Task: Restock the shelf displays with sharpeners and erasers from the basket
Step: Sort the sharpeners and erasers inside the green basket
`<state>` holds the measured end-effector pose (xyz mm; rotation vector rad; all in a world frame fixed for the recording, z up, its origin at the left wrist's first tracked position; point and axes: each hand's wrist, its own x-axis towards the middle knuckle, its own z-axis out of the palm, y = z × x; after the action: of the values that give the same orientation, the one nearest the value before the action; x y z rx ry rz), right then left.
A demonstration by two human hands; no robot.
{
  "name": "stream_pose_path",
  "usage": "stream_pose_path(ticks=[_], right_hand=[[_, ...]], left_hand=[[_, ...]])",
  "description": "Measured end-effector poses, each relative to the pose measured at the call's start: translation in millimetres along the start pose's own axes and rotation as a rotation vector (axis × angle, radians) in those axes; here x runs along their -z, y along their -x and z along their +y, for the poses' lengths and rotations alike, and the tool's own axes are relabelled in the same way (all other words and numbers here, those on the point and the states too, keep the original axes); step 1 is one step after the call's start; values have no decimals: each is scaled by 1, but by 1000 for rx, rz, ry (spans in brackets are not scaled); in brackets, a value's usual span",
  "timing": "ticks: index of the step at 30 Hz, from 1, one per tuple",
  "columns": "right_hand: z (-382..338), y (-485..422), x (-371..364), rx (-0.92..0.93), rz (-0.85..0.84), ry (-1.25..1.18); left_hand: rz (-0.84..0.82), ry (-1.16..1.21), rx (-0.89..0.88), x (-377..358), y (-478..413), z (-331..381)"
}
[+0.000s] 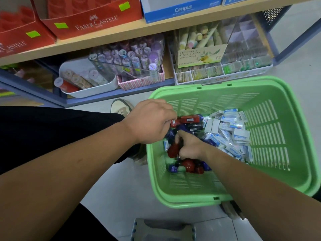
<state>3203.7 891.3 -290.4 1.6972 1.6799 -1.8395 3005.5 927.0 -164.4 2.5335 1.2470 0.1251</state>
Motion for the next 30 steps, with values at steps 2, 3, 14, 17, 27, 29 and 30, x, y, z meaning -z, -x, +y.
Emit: stream_pose_path(ticks=[2, 3, 14, 17, 27, 29, 30], right_hand=[[-1, 2, 13, 38, 32, 103], [-3, 2, 17, 42, 23, 231], [-15, -25, -31, 198, 96, 976], [-19, -29, -41, 124, 137, 1115], [-39, -7, -5, 124, 80, 505], [-48, 2, 19, 117, 72, 400], [-50, 7, 31, 112, 93, 397]], left_hand=[[-7, -21, 1, -1, -1, 0], [-26, -34, -4, -1, -2, 1], [261, 25, 151, 25, 8, -19], [266, 177, 269, 24, 16, -17], [248, 128, 199, 17, 6, -18], [234, 20, 127, 16, 3, -14], [227, -29, 99, 16, 1, -12]])
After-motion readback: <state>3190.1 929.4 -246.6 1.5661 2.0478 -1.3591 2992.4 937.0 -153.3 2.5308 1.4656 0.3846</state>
